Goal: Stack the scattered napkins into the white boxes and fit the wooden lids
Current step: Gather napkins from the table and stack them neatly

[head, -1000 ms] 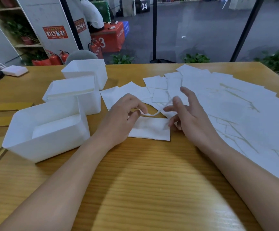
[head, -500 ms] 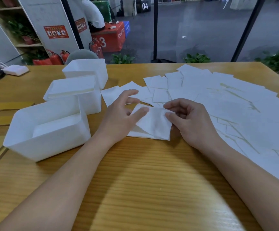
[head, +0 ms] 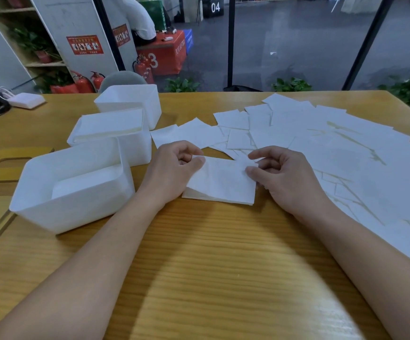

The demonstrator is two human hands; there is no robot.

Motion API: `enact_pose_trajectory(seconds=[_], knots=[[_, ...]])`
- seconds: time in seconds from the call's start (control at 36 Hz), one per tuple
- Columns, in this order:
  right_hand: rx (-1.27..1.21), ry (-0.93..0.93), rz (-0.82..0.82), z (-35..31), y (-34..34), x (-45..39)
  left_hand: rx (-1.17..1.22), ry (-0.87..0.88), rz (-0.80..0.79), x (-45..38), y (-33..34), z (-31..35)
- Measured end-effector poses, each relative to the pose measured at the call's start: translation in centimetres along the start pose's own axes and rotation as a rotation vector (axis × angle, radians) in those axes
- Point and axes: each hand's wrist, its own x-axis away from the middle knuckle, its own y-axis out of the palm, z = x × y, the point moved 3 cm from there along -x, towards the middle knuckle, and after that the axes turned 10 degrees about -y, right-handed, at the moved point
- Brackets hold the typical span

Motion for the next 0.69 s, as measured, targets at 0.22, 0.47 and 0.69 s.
enact_pose_trajectory(seconds=[0.22,0.47,0.69], knots=[[0.243,-0.063,0.003,0.7,0.6,0.1,-0.205,0.009,0.046,-0.3,0.1,-0.4],[0.354,-0.161,-0.006,0.2,1.0,0.6,-0.379,0.064,0.048,-0.4,0.4,-0.9],[0.502,-0.28,-0.181,0.1,1.7,1.0,-0.452,0.076,0.102,-0.9,0.1,-1.2]])
